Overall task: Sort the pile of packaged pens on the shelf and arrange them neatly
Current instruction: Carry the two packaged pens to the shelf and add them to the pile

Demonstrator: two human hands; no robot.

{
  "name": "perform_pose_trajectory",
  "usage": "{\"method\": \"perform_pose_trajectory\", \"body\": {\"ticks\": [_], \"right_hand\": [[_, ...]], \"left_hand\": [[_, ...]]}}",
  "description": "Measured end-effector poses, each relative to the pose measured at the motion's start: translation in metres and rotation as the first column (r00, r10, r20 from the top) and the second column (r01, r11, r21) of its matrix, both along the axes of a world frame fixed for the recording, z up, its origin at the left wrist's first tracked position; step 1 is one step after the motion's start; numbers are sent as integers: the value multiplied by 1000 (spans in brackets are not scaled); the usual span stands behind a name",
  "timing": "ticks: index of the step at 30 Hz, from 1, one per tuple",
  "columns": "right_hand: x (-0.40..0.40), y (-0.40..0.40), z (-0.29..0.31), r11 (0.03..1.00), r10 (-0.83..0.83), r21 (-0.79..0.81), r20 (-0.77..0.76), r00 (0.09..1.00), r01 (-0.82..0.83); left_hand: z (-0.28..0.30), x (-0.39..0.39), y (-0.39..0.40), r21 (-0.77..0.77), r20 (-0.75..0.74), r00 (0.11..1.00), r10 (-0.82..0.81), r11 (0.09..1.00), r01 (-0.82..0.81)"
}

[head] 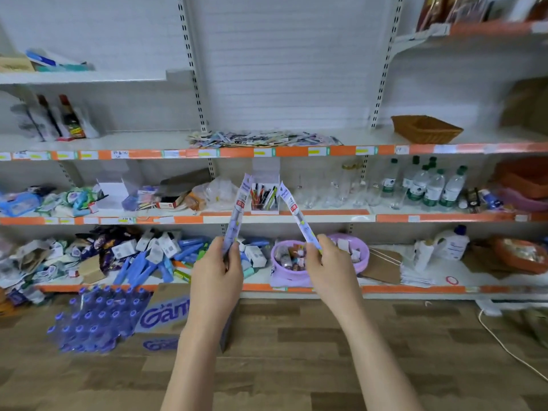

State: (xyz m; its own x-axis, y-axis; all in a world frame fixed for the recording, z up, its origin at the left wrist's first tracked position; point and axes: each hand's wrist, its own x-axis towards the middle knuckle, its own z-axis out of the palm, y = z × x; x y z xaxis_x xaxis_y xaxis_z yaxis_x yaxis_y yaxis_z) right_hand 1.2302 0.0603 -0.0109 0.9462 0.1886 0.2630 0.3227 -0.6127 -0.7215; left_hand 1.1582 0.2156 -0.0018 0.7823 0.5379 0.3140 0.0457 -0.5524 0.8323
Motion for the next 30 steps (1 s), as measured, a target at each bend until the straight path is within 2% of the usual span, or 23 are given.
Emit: {"method": "perform_pose_trajectory", "body": {"ticks": [11,15,22,30], "right_hand": [[151,19,-15,1000,-7,-31,-100,995,4],[214,37,-11,996,-46,-78,-72,996,41],[326,76,9,999,-48,-19,10,999,48],[421,63,-7,995,-94,-24,-34,995,93]], "left_hand": [[-19,152,27,-35,-52,998,19,999,-21],[-19,226,50,-33,-47,999,-17,999,16],[1,352,91,2,25,998,-54,999,54],[-15,451,80,-8,-47,993,-104,995,104]]}}
